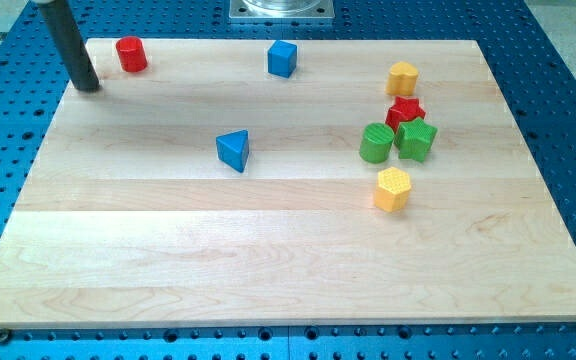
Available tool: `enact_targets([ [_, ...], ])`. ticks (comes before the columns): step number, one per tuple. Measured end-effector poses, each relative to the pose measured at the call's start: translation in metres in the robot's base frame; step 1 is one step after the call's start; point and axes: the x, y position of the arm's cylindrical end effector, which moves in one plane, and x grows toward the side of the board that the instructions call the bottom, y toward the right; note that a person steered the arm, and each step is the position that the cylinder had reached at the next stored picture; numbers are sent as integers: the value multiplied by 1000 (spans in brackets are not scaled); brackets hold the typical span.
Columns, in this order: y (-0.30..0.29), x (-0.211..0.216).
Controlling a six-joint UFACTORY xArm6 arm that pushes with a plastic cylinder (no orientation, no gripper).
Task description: Push the red circle to the top of the green circle
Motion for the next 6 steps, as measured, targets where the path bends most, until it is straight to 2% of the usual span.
enact_targets([
  [1,1,-50],
  [2,31,-60],
  [4,109,55],
  [5,130,74],
  [6,130,73],
])
